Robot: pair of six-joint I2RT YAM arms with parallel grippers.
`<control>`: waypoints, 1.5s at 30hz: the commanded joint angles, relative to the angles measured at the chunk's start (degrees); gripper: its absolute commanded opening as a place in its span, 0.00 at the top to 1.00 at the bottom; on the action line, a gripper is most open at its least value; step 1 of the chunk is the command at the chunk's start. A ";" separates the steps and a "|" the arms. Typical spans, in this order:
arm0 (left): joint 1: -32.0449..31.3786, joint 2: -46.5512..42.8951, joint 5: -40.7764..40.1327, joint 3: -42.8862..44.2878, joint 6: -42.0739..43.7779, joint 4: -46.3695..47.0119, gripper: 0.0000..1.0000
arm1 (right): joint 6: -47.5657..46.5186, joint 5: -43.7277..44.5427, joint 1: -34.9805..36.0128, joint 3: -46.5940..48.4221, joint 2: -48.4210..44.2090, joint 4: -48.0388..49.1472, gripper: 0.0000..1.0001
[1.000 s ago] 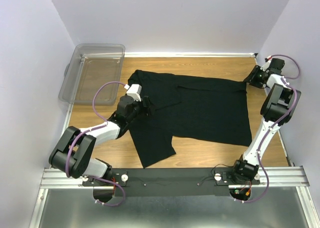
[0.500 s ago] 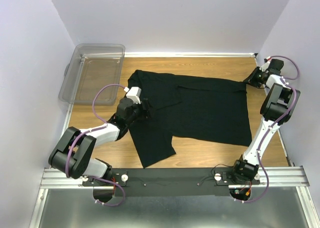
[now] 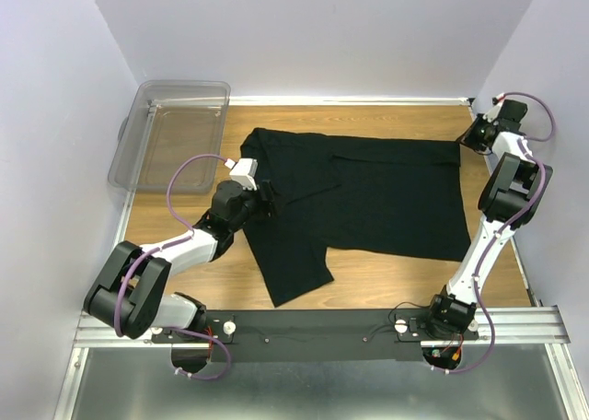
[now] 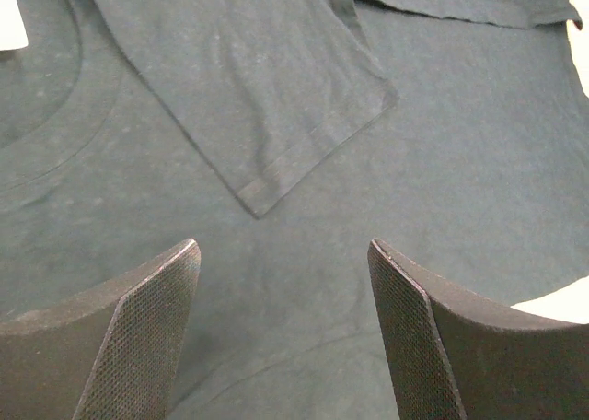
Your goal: Fold and stack the t-shirts
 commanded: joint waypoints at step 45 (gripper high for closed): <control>2.07 -53.10 -7.26 -4.16 -19.74 -39.18 0.10 | -64.41 -5.22 86.95 -64.65 -52.25 -1.40 0.27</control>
